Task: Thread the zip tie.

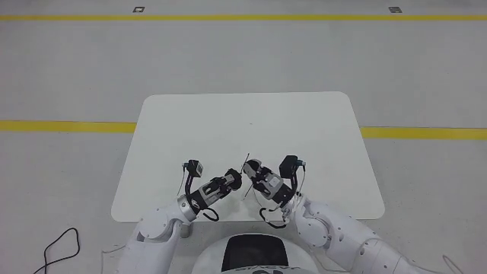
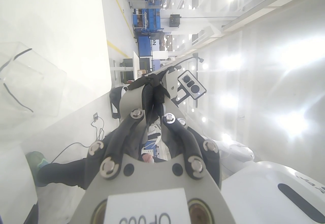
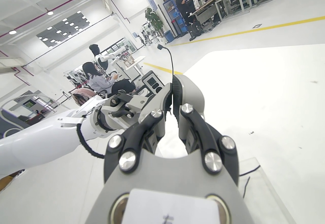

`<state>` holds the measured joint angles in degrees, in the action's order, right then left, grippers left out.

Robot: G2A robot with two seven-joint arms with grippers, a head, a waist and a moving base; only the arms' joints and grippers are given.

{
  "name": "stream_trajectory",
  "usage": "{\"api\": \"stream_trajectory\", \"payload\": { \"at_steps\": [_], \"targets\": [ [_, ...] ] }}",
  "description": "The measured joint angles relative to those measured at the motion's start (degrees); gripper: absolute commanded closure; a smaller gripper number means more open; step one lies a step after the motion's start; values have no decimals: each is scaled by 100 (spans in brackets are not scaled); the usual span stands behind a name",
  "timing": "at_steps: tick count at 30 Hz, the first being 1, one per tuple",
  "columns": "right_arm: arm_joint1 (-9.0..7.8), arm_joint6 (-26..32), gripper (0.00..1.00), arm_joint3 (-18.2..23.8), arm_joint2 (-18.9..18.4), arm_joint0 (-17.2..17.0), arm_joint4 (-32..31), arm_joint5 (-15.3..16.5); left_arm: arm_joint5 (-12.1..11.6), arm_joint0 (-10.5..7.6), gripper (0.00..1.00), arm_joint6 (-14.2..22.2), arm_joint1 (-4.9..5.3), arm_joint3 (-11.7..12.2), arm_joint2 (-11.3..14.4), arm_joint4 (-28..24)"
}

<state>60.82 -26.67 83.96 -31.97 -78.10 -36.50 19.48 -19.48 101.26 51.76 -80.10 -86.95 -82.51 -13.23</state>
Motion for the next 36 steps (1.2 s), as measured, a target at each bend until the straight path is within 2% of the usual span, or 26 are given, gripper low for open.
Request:
{"api": "stream_trajectory", "payload": {
  "at_steps": [4, 5, 6, 7, 8, 18, 24, 28, 36],
  "targets": [
    [13, 48, 100, -36, 30, 29, 21, 0, 0, 6, 100, 10, -10, 0, -13, -2],
    [14, 65, 67, -45, 33, 36, 22, 0, 0, 8, 100, 12, -12, 1, -15, -5],
    [15, 83, 57, -53, 36, 44, 21, 0, 0, 9, 100, 15, -15, 2, -18, -9],
    [16, 99, 38, -58, 38, 51, 18, 0, 0, 10, 100, 19, -18, 4, -21, -15],
    [17, 106, 0, -60, 39, 54, 16, 0, 0, 11, 100, 23, -20, 6, -24, -22],
    [-22, -65, 0, -69, -50, -27, -16, 0, 0, 15, 100, 108, -43, 39, -107, -146],
    [-108, -295, 0, 60, -119, -138, 136, 0, 0, 8, 100, 199, -64, 55, -169, -341],
    [-266, -425, 0, 252, -42, -140, 518, 0, 0, -4, 100, 396, -76, 121, -261, -661],
    [-605, -748, 0, 518, 314, 24, 887, 0, 0, -29, 100, 589, -108, 213, -363, -907]
  ]
}}
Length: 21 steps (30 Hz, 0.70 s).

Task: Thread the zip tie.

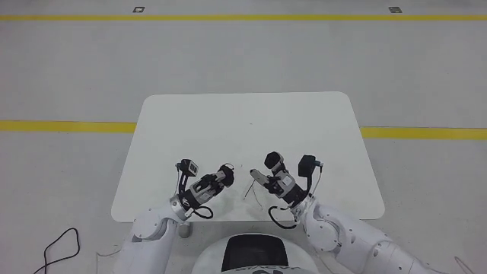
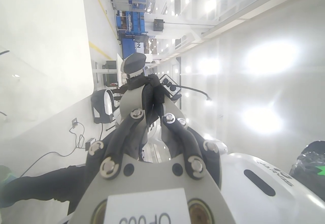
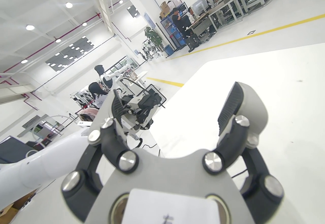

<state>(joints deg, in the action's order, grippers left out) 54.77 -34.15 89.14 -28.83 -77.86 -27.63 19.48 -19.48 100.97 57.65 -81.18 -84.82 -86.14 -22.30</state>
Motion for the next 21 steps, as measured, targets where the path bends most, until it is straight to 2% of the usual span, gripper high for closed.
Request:
{"api": "stream_trajectory", "payload": {
  "at_steps": [4, 13, 16, 19, 21],
  "targets": [
    [-111, -88, 0, 165, 270, 136, 142, 0, 0, -18, 100, 123, -18, 40, -33, -170],
    [-103, -50, 0, 197, 263, 122, 172, 0, 51, -49, 100, 63, -16, 58, -21, -190],
    [-121, 388, 0, 411, 230, 156, 681, 0, 213, -110, 100, 37, 6, 127, -1, -519],
    [-223, 1147, 0, 551, 179, 277, 1404, 0, 367, -136, 100, 376, 54, 206, -76, -952],
    [-296, 1643, 0, 640, 119, 345, 1840, 0, 387, -156, 100, 545, 83, 262, -109, -1100]
  ]
}}
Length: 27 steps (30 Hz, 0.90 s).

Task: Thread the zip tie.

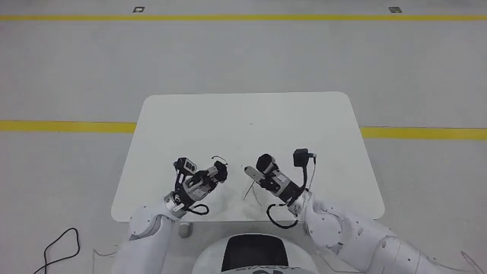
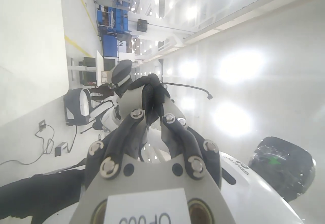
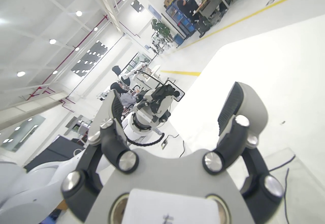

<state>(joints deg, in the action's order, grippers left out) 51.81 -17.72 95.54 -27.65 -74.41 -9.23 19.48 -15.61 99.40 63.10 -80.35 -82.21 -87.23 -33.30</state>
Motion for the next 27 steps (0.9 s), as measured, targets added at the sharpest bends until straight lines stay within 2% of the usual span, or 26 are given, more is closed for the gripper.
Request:
{"api": "stream_trajectory", "payload": {
  "at_steps": [4, 7, 12, 15, 18, 22, 25, 27],
  "targets": [
    [-141, 1063, 0, 227, -240, 48, 842, 0, 64, -41, 100, 188, 48, 118, -10, -278],
    [-186, 1899, 0, 296, -515, 9, 1427, 0, 105, -63, 100, 291, 81, 155, 11, -389],
    [-118, 3466, 0, 195, -1217, -174, 2427, 0, 104, -62, 100, 387, 129, 152, 52, -501],
    [20, 4603, 0, 7, -1773, -350, 3067, 0, 143, -64, 100, 417, 157, 159, 81, -584],
    [236, 5742, 0, -266, -2365, -544, 3632, 0, 179, -71, 100, 434, 185, 162, 113, -640],
    [638, 7120, 0, -738, -3076, -754, 4116, 0, 197, -85, 100, 420, 223, 160, 162, -678],
    [943, 7835, 0, -1070, -3397, -810, 4250, 0, 244, -104, 100, 410, 248, 158, 212, -699],
    [985, 7996, 0, -1119, -3434, -812, 4272, 0, 264, -115, 100, 415, 262, 147, 242, -641]
  ]
}}
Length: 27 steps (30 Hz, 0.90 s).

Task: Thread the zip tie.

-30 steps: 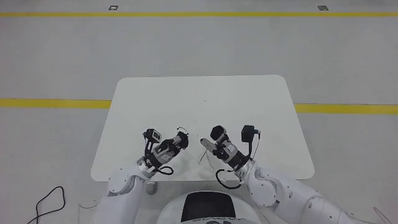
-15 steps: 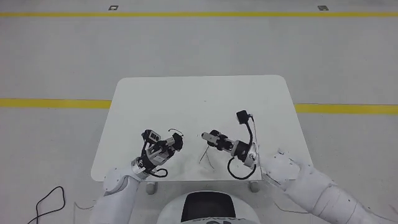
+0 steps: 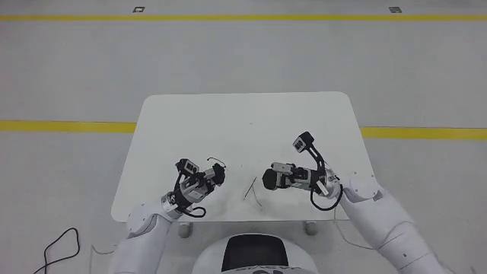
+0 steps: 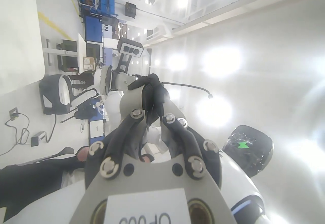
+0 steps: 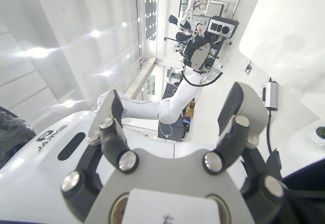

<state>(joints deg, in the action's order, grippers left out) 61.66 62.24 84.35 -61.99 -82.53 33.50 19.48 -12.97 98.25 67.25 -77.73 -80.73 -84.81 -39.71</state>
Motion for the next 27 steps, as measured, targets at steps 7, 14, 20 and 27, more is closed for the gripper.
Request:
{"api": "stream_trajectory", "payload": {
  "at_steps": [7, 14, 20, 27],
  "targets": [
    [-13, -57, 0, 13, 12, 2, -4, 0, -1, -1, 100, 1, 1, -3, 2, 15],
    [-2, -110, 0, 9, 37, -13, 63, -50, 205, 13, 100, 62, -10, -1, 243, -337],
    [116, 351, 0, -469, 324, 221, 876, -95, 95, -16, 100, 305, -35, 210, 680, -719],
    [288, 763, 0, -1048, 688, 587, 1293, 3, 31, -122, 100, 449, -41, 474, 967, -1105]
  ]
}}
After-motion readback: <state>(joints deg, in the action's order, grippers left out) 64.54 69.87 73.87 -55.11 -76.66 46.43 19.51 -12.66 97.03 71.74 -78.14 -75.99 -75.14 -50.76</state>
